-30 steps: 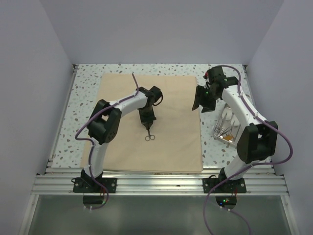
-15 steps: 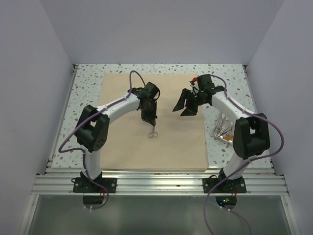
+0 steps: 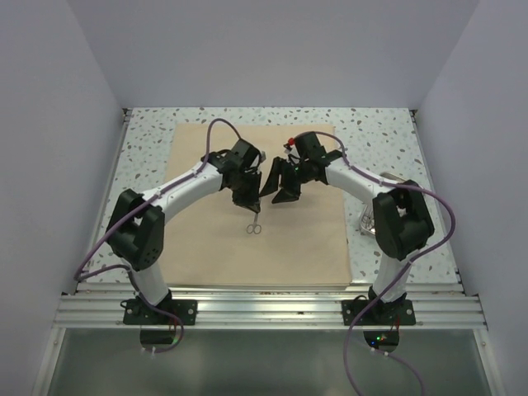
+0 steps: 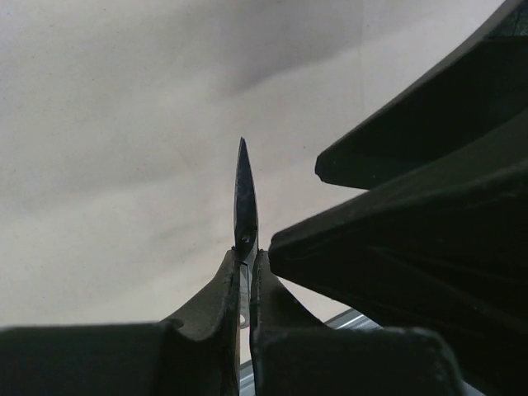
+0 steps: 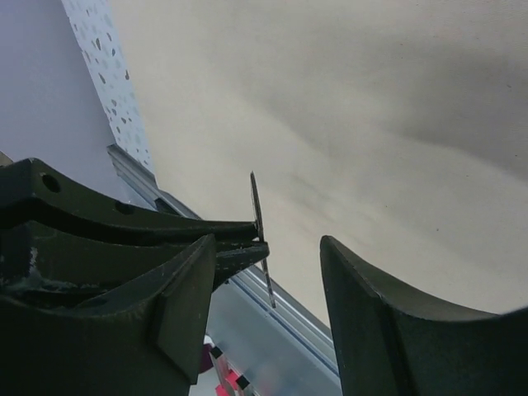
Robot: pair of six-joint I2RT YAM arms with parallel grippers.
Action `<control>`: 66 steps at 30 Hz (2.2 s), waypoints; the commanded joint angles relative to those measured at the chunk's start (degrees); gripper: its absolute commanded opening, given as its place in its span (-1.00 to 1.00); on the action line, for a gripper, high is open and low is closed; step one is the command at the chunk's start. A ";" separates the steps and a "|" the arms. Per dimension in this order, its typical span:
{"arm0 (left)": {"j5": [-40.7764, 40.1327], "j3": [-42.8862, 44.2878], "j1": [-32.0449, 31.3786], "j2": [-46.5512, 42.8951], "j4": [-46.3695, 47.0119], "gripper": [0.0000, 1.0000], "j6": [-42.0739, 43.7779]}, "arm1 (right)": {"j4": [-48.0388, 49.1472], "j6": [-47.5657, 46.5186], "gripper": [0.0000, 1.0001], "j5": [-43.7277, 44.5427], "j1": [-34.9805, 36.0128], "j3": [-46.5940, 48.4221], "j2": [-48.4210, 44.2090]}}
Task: Prepare the surgical pack
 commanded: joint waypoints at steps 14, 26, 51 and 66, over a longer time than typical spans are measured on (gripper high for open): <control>5.65 -3.15 -0.48 -7.84 4.24 -1.00 2.02 | 4.53 4.13 -0.06 2.01 3.67 1.69 2.83; 2.05 -2.80 3.73 -9.86 2.84 0.06 5.89 | -13.18 -7.89 -1.00 10.96 -7.44 5.12 -1.20; 6.36 -14.66 10.24 -16.10 5.83 -0.03 8.88 | -18.50 -31.56 -0.89 21.70 -45.72 4.24 1.95; 7.06 -15.55 10.24 -15.49 8.20 -0.02 7.74 | -28.43 -26.01 0.31 47.63 -50.28 -0.05 -6.66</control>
